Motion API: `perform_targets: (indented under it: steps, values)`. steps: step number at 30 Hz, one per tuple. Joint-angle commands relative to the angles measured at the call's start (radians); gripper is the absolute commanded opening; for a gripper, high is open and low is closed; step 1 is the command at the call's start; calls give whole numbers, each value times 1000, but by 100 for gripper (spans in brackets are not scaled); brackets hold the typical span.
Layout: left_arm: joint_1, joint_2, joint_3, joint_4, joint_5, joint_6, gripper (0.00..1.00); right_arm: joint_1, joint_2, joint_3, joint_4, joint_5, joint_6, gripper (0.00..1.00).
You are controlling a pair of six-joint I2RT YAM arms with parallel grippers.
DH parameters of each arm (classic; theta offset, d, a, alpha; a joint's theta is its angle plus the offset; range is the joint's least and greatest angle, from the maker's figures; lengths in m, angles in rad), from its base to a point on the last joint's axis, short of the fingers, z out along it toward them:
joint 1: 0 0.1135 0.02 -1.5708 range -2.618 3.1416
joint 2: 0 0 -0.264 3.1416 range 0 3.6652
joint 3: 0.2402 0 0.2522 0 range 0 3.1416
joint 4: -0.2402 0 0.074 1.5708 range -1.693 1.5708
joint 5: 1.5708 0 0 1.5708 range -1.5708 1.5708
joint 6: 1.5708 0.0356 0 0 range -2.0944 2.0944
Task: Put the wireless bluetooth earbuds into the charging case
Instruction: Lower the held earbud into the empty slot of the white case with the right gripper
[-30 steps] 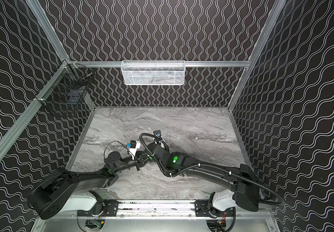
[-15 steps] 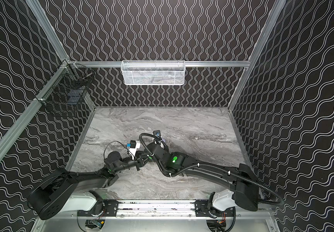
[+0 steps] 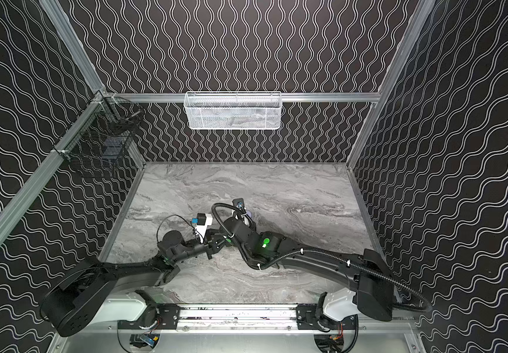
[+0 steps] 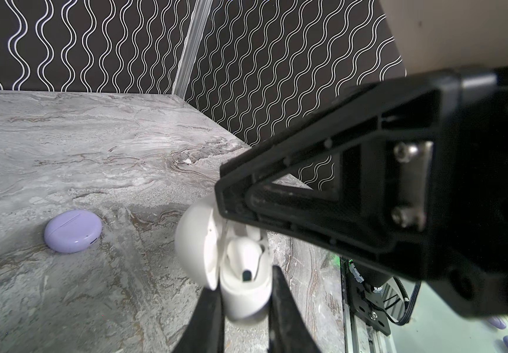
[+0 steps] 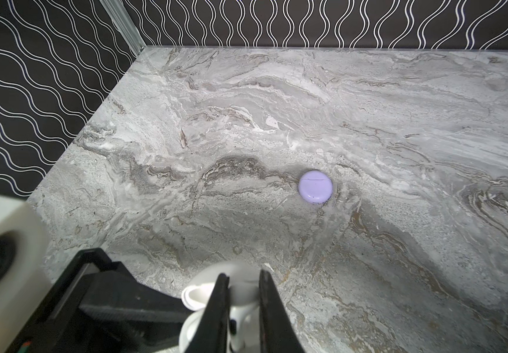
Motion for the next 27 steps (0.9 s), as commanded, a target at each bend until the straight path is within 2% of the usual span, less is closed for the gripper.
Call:
perform_targets:
  steps: [1, 27]
  values:
    - [0, -1, 0, 9, -3, 15, 0, 2, -5, -5, 8, -2, 15, 10]
    - [0, -36, -12, -17, -40, 35, 0, 10, -2, -16, 1, -34, 34, 12]
